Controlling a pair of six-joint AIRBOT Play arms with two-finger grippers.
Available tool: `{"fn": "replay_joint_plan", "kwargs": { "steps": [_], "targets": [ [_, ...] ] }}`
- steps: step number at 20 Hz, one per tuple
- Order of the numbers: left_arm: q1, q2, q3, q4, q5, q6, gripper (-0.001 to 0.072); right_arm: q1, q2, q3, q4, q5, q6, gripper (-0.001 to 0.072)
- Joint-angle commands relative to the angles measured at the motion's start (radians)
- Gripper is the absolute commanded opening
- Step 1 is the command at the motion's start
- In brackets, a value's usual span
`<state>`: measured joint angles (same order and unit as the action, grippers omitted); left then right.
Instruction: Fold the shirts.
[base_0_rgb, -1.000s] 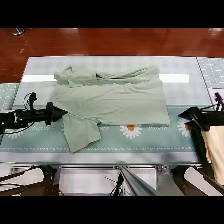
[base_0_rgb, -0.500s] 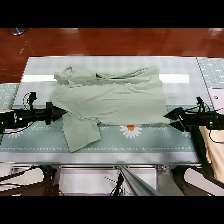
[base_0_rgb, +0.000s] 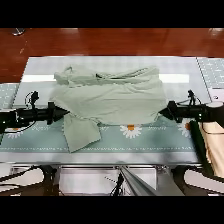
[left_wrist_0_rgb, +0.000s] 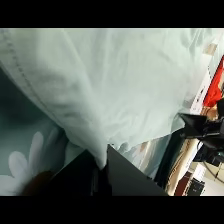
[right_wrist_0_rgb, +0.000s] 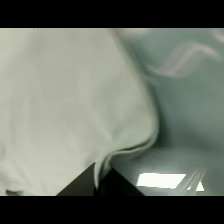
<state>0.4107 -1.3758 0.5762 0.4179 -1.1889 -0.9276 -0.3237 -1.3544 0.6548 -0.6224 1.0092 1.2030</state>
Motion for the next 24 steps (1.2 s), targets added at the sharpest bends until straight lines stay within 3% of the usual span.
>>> {"fn": "replay_joint_plan", "kwargs": {
  "steps": [1, 3, 5, 8, 10, 11, 13, 16, 18, 20, 24],
  "targets": [
    [-0.011, 0.014, 0.035, -0.059, -0.081, -0.003, 0.0028, 0.060, -0.017, 0.170, 0.006, 0.135, -0.018, 0.0026],
    [-0.003, 0.078, 0.151, -0.180, -0.142, -0.015, 0.0028, 0.060, 0.007, 0.410, -0.048, 0.248, 0.020, 0.0026],
    [-0.008, 0.182, 0.332, -0.373, -0.131, -0.038, 0.0027, 0.059, 0.045, 0.717, -0.152, 0.272, 0.099, 0.0026],
    [-0.008, 0.334, 0.689, -0.436, 0.029, -0.048, 0.0027, 0.059, 0.085, 1.172, -0.314, 0.283, 0.191, 0.0026],
    [-0.008, 0.425, 0.894, -0.293, 0.167, -0.119, 0.0026, 0.059, 0.137, 1.359, -0.365, 0.293, 0.229, 0.0026],
    [-0.007, 0.477, 0.987, -0.161, 0.205, -0.220, 0.0027, 0.059, 0.180, 1.402, -0.348, 0.293, 0.234, 0.0026],
    [-0.004, 0.587, 1.126, 0.140, 0.198, -0.381, 0.0026, 0.059, 0.302, 1.406, -0.301, 0.304, 0.209, 0.0026],
    [-0.004, 0.778, 1.176, 0.554, 0.198, -0.515, 0.0026, 0.059, 0.461, 1.406, -0.369, 0.361, 0.213, 0.0026],
    [-0.004, 0.890, 1.176, 0.752, 0.147, -0.587, 0.0026, 0.059, 0.547, 1.400, -0.448, 0.388, 0.243, 0.0026],
    [-0.004, 0.966, 1.176, 0.844, 0.053, -0.594, 0.0026, 0.059, 0.624, 1.370, -0.507, 0.409, 0.262, 0.0026],
    [-0.004, 1.000, 1.167, 0.885, -0.135, -0.593, 0.0027, 0.059, 0.727, 1.281, -0.565, 0.453, 0.298, 0.0026]
  ]
}}
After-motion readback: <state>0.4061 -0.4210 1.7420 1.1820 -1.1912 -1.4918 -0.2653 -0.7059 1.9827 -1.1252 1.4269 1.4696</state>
